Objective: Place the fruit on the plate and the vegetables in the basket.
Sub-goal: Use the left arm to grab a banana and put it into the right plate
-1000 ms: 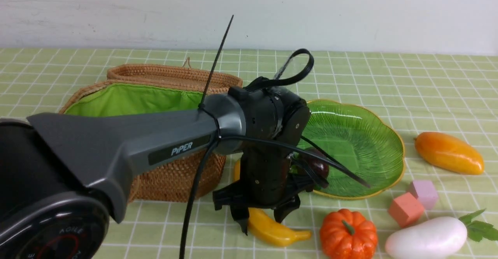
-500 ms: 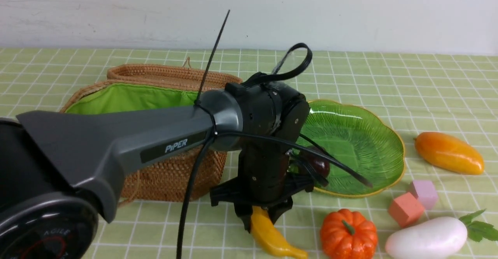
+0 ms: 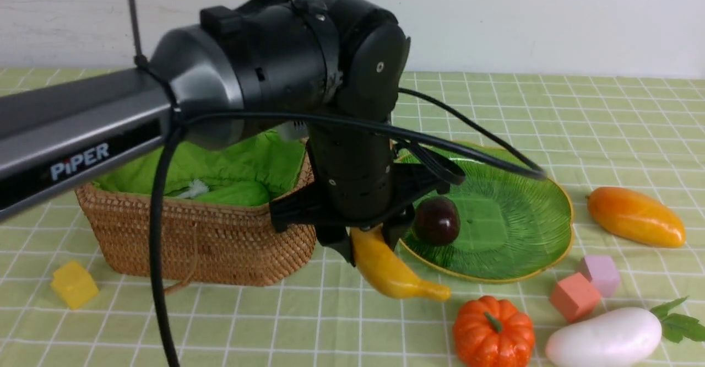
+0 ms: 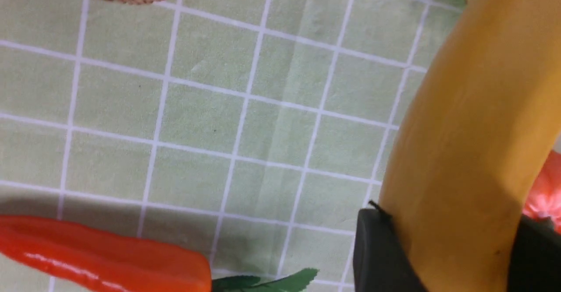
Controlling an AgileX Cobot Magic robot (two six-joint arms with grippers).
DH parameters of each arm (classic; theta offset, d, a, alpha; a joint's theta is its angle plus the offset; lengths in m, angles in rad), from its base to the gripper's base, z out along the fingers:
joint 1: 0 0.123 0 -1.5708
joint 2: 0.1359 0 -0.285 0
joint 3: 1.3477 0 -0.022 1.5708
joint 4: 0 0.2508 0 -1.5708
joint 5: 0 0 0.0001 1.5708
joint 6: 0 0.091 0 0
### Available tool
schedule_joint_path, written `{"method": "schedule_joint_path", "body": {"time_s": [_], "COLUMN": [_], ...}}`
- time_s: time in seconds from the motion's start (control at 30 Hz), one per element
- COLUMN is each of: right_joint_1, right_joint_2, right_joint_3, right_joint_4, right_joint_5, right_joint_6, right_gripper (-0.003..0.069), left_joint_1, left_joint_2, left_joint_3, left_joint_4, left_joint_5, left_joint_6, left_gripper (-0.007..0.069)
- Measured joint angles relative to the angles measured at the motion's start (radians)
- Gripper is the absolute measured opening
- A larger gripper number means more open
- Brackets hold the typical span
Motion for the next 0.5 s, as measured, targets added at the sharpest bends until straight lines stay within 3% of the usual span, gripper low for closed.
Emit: {"method": "schedule_joint_path", "body": {"time_s": [0.1, 0.2, 0.27, 0.5], "right_joint_1": [0.000, 0.000, 0.000, 0.000], "right_joint_2": [0.000, 0.000, 0.000, 0.000], "right_joint_3": [0.000, 0.000, 0.000, 0.000], "right_joint_4": [0.000, 0.000, 0.000, 0.000], "right_joint_5": [0.000, 0.000, 0.000, 0.000], "right_joint_6": [0.000, 0.000, 0.000, 0.000], "right_gripper": [0.0241, 0.0241, 0.0241, 0.0241], "left_joint_1": [0.000, 0.000, 0.000, 0.000], "left_joint_2": [-0.002, -0.002, 0.005, 0.141], "left_joint_3": [-0.003, -0.003, -0.014, -0.137], "left_joint_4": [0.011, 0.056, 0.113, 0.285], "left_joint_5": [-0.076, -0.168, -0.246, -0.383], "left_joint_6": [0.137, 0.396, 0.637, 1.154], "left_gripper": [0.0309, 0.0309, 0.0309, 0.0309]}}
